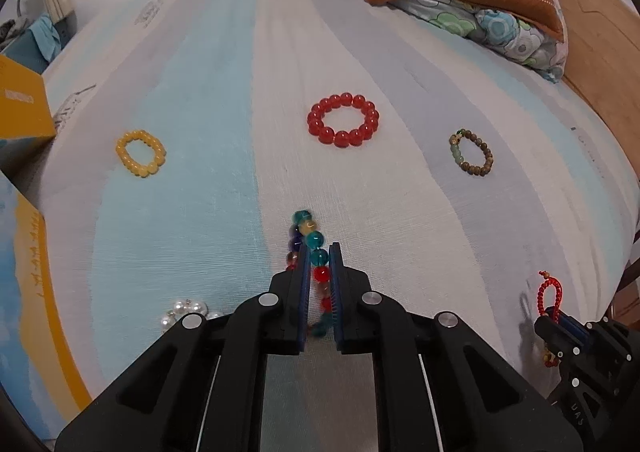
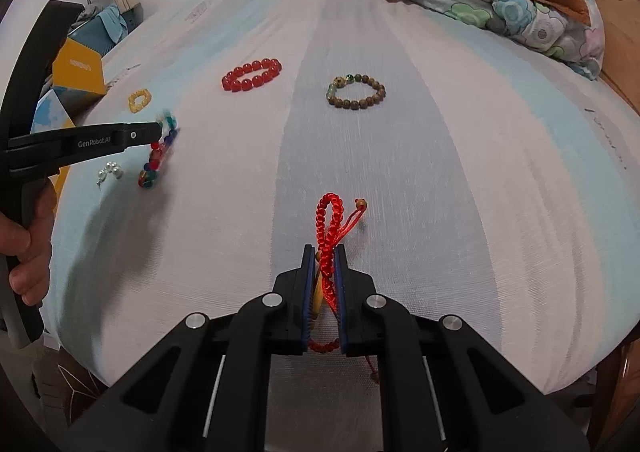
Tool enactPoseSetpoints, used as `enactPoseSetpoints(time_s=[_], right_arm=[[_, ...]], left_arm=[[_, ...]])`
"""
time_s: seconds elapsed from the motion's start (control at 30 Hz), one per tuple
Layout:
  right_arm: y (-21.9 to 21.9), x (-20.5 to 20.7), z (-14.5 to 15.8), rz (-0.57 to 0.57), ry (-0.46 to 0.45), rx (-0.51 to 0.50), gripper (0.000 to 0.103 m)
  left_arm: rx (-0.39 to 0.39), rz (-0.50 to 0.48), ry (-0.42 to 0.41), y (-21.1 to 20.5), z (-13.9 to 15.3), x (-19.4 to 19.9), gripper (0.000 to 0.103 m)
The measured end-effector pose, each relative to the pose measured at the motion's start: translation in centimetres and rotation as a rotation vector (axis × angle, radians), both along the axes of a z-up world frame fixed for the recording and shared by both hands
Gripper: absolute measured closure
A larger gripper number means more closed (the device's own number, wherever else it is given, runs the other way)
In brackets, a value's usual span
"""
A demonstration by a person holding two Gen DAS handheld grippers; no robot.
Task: Organize jewelry
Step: 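Grasp the multicolour bead bracelet with the left tool while the right tool grasps the second red cord bracelet, then carry both bracelets into the white box and open both tools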
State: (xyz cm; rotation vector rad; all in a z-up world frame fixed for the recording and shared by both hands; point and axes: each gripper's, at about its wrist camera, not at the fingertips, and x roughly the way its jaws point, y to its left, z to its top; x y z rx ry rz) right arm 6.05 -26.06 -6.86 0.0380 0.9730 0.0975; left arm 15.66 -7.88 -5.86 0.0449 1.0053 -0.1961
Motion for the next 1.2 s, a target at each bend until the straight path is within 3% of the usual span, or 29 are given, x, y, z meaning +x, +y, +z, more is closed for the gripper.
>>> enactPoseSetpoints(time_s=[0.27, 1.2], right_arm=[[0.1, -0.3, 0.9, 0.001, -0.019, 0.002, 0.094], [2.4, 0.6, 6.8, 0.030, -0.111, 0.008, 0.094]], left_arm=[[0.003, 0.002, -0.001, 0.3, 0.3, -0.4, 0.094], [0.008, 0.016, -0.084, 1.7, 6.0, -3.3, 0.095]])
